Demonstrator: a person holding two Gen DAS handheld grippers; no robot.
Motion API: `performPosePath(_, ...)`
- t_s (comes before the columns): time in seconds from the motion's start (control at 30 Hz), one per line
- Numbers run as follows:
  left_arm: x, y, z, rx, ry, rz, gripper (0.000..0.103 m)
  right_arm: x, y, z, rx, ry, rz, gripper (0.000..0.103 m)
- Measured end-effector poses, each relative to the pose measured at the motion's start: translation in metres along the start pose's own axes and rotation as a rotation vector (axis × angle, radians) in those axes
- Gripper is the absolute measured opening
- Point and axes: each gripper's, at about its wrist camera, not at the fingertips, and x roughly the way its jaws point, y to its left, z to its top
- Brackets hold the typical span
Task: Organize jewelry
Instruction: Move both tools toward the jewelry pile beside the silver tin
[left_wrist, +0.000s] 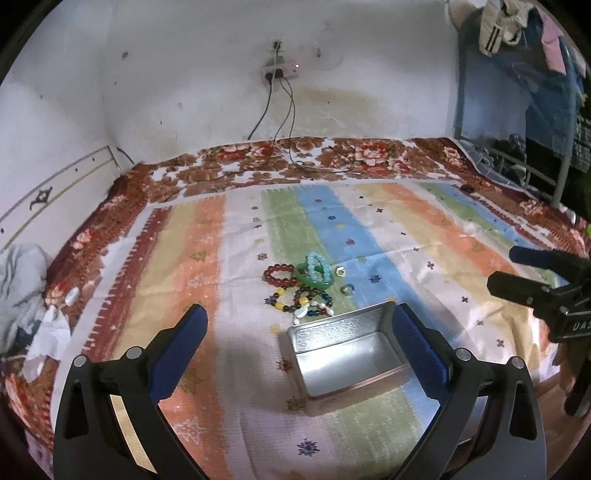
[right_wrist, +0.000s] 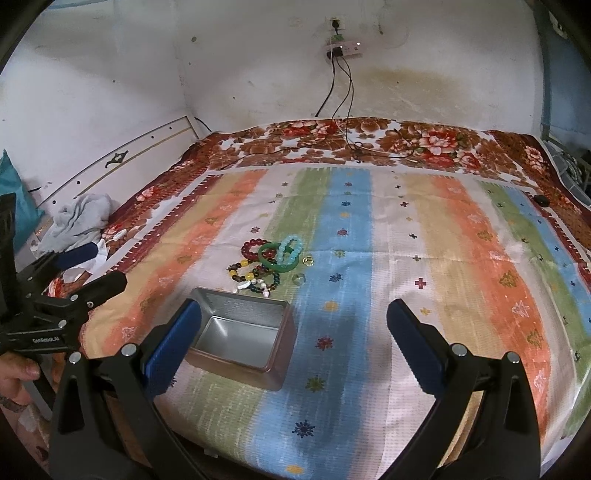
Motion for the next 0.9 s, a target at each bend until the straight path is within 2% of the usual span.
performPosePath(0.33, 0.007, 0.014, -0.002, -0.058, 0.025, 0.009, 0.097, 0.007, 0.002, 0.000, -0.009, 0.013, -0.028, 0.099)
performPosePath(0.43, 0.011, 0.014, -0.002, -0.064, 0.054, 0.006, 0.097, 0.013, 0.002, 0.002, -0.008, 0.026, -0.036, 0.099)
performPosePath(0.67, 0.026, 0.008, 0.002, -0.023, 0.096, 0.069, 0.097, 0.032, 0.004, 0.012, -0.024, 0.054, -0.048, 0.099)
performPosePath(0.9, 0.037, 0.012, 0.011, -0.020, 0.094, 0.065, 0.097, 0.040, -0.002, 0.020, -0.035, 0.046, -0.073, 0.099)
